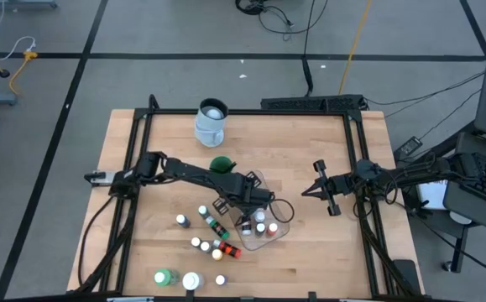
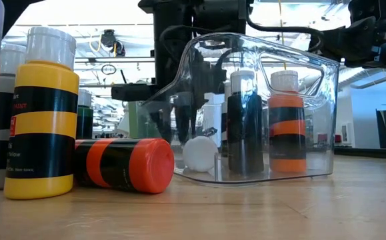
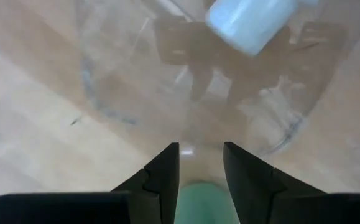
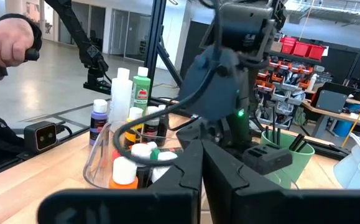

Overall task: Pick & Place Paint Supplies
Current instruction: Adjust the transparent bin on the table

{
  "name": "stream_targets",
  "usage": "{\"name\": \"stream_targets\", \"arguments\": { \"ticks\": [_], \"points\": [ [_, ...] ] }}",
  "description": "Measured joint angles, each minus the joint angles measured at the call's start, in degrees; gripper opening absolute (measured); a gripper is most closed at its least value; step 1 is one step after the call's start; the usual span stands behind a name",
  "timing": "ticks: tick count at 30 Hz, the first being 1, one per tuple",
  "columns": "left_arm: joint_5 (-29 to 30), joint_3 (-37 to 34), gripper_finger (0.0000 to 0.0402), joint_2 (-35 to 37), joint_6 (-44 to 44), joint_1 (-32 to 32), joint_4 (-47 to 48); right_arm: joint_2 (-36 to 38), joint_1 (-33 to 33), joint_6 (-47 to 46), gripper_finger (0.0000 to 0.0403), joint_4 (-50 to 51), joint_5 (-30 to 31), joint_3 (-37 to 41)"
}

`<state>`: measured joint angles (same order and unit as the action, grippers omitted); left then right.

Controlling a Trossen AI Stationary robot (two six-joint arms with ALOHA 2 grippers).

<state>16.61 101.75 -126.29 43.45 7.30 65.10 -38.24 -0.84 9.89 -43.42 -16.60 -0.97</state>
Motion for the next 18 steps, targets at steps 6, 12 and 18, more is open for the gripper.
{"name": "stream_targets", "arguments": {
  "ticks": [6,12,18],
  "points": [
    [0.01,0.02,0.0129,2.53,1.79,0.10,-1.22,0.00,-0.01,0.00,0.0004,-0.01,0.00,-0.01],
    [-5.90,0.04,0.0129,3.48,5.03,0.66,-4.28,0.01,-0.01,0.16,0.0004,-0.02,0.00,-0.01],
    [-4.84,-0.40,0.0129,3.43,13.00,2.62,-5.13,0.00,0.00,0.44,0.0004,0.02,0.00,0.00]
  ]
}}
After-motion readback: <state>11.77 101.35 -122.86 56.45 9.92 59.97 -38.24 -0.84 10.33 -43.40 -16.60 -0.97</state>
